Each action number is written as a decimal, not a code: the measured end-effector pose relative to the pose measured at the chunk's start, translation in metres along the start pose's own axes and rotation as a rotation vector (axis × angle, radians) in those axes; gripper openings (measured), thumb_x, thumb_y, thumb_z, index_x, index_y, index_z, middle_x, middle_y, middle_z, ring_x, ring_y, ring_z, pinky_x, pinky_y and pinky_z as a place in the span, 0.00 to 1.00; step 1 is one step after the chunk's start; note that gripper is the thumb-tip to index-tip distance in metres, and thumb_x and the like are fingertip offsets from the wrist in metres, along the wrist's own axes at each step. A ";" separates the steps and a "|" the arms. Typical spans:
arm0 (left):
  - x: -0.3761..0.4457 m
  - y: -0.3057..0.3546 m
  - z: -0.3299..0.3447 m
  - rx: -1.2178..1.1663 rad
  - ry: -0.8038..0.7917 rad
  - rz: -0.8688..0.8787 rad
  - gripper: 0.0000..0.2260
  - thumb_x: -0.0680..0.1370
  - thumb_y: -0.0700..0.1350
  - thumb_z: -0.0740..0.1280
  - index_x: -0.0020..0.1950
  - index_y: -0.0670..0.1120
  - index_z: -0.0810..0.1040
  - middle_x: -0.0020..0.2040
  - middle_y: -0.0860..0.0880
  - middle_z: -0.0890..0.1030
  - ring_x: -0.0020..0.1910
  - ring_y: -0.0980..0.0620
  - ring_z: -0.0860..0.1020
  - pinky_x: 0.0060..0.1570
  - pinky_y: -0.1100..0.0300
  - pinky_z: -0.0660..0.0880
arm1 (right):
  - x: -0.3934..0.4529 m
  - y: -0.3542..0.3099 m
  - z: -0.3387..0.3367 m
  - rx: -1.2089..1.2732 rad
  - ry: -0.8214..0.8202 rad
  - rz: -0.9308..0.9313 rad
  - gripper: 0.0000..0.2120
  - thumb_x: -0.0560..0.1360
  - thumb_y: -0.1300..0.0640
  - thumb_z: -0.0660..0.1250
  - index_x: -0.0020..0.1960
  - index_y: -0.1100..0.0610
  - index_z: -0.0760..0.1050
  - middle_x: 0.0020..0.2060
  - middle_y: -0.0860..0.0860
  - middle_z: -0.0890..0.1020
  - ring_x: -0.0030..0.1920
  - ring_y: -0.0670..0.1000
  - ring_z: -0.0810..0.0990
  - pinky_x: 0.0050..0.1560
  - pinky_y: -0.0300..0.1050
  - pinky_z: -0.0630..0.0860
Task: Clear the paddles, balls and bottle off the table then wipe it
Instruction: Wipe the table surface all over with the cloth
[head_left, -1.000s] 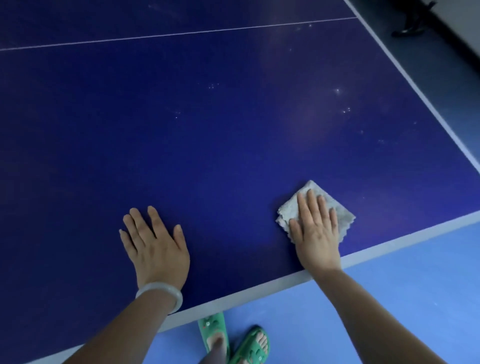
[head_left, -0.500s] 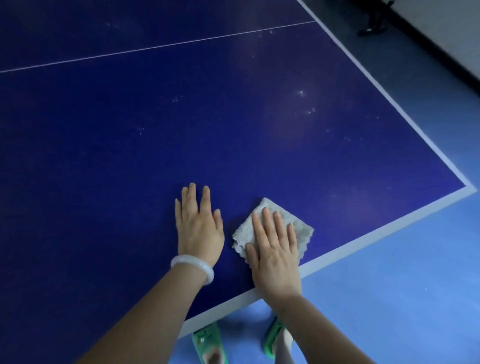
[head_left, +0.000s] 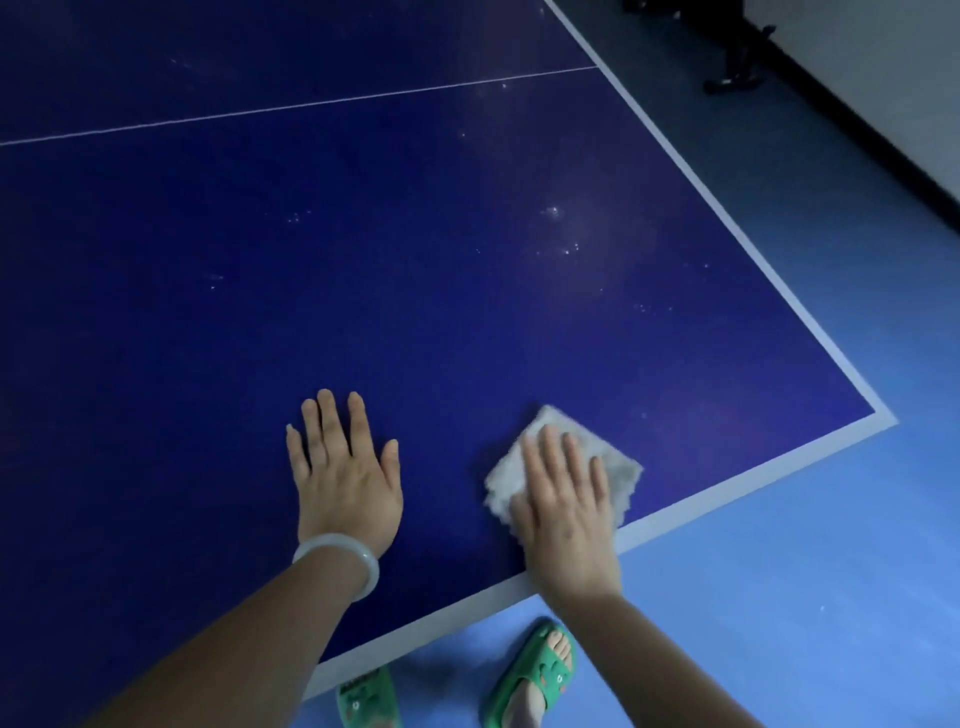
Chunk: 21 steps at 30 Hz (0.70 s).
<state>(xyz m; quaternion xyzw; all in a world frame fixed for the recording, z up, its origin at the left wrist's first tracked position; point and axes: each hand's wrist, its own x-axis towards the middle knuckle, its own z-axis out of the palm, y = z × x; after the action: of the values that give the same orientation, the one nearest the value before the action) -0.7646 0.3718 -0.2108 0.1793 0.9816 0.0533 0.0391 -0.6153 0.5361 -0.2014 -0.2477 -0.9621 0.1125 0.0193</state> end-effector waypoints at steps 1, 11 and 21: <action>0.000 0.000 0.000 0.006 -0.003 0.001 0.30 0.82 0.56 0.45 0.79 0.41 0.51 0.79 0.37 0.51 0.79 0.39 0.48 0.76 0.41 0.47 | -0.008 -0.002 0.002 -0.017 -0.045 -0.172 0.27 0.82 0.47 0.51 0.79 0.52 0.57 0.78 0.50 0.57 0.79 0.53 0.52 0.76 0.56 0.49; 0.000 0.004 -0.002 0.009 -0.002 -0.020 0.29 0.82 0.56 0.45 0.80 0.43 0.50 0.79 0.38 0.50 0.79 0.42 0.46 0.77 0.42 0.46 | 0.059 0.082 -0.018 -0.021 0.029 0.345 0.27 0.84 0.47 0.48 0.80 0.53 0.49 0.79 0.52 0.51 0.79 0.54 0.46 0.78 0.56 0.42; 0.012 0.036 -0.011 -0.253 -0.014 -0.046 0.24 0.82 0.46 0.58 0.77 0.40 0.61 0.79 0.39 0.55 0.79 0.42 0.50 0.77 0.46 0.47 | 0.053 0.071 -0.015 -0.114 -0.111 0.048 0.28 0.83 0.45 0.42 0.80 0.50 0.41 0.79 0.48 0.42 0.78 0.50 0.35 0.77 0.51 0.33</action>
<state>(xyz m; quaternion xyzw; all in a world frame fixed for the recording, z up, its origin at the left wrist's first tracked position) -0.7647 0.4085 -0.1965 0.1506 0.9706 0.1745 0.0694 -0.6266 0.6246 -0.2041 -0.2645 -0.9604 0.0713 -0.0509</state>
